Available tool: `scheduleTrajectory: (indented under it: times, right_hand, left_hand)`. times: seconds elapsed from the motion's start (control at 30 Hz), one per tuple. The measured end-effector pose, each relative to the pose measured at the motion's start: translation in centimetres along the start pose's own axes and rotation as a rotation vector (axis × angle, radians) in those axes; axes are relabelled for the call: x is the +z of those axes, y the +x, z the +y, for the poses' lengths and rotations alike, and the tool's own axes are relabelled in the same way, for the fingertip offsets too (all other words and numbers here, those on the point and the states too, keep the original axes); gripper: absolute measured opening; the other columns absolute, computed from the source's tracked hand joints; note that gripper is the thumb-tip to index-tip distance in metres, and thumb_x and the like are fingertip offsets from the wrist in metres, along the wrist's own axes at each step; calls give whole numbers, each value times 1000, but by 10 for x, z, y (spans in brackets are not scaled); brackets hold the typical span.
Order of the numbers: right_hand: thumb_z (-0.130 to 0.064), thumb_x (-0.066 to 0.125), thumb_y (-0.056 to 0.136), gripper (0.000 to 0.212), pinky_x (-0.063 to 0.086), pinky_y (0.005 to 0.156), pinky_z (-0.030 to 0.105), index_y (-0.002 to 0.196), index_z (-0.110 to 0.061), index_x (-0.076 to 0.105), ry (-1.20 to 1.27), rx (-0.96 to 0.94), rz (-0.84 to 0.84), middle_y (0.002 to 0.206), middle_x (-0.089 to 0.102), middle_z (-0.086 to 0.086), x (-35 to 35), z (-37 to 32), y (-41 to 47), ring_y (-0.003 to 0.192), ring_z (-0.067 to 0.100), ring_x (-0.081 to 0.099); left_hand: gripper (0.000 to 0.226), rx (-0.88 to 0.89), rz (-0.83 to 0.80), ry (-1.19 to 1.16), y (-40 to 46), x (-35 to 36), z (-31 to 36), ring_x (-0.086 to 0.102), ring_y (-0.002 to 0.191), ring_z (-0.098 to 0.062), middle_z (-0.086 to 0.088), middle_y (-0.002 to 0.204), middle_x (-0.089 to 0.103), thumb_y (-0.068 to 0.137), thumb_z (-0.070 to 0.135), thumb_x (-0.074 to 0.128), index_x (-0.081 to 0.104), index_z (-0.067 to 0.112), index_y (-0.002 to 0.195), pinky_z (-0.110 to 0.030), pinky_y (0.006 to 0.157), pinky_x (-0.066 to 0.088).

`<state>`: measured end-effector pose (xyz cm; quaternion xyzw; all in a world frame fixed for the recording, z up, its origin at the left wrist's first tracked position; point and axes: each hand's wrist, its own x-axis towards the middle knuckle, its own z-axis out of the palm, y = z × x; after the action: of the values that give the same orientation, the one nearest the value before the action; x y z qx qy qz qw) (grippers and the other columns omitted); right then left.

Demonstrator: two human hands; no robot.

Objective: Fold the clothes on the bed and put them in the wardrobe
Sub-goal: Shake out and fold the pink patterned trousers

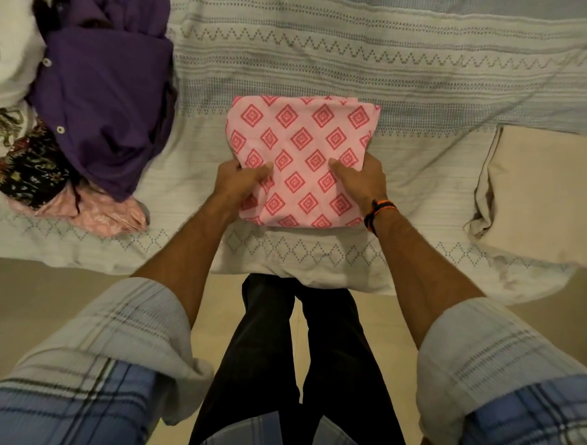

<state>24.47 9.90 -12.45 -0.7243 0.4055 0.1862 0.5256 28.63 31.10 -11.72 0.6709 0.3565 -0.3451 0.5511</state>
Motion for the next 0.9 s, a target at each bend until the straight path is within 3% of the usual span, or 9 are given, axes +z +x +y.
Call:
scheduleTrajectory:
  times: [0.1, 0.27, 0.43, 0.53, 0.9]
  right_hand:
    - [-24, 70, 88, 29, 54, 93, 39, 116, -15, 69, 23, -13, -4, 105, 70, 0, 0, -4, -3, 100, 20, 66]
    - [-24, 70, 87, 37, 56, 91, 42, 122, -15, 65, 59, -51, -25, 104, 71, -3, -14, -17, -28, 98, 19, 68]
    - [-26, 70, 88, 22, 57, 89, 46, 109, -21, 69, 90, -77, -11, 103, 74, -3, -46, -34, -67, 95, 17, 70]
    - [-29, 70, 86, 24, 57, 89, 47, 109, -20, 70, 108, -78, 7, 102, 74, -2, -71, -40, -89, 94, 18, 71]
    - [-27, 71, 87, 24, 56, 90, 47, 110, -19, 72, 188, -108, 129, 103, 74, 0, -190, -49, -100, 95, 21, 71]
  left_hand:
    - [35, 22, 7, 18, -4, 4, 6, 68, 93, -14, -2, 111, 71, 88, 7, 68, 65, 8, 122, -28, 69, 58]
    - [37, 28, 0, 34, -27, 1, 19, 67, 102, -21, -4, 115, 71, 87, 5, 68, 64, 9, 124, -42, 90, 56]
    - [33, 59, -41, 71, -75, 6, 41, 67, 102, -23, -3, 111, 70, 88, 6, 67, 64, 12, 121, -47, 91, 55]
    - [29, 70, -77, 112, -105, 13, 53, 68, 99, -23, -2, 106, 71, 88, 7, 67, 65, 13, 117, -49, 91, 55]
    - [33, 176, -164, 172, -170, 109, 99, 67, 98, -23, -6, 110, 70, 88, 6, 68, 63, 13, 119, -47, 90, 55]
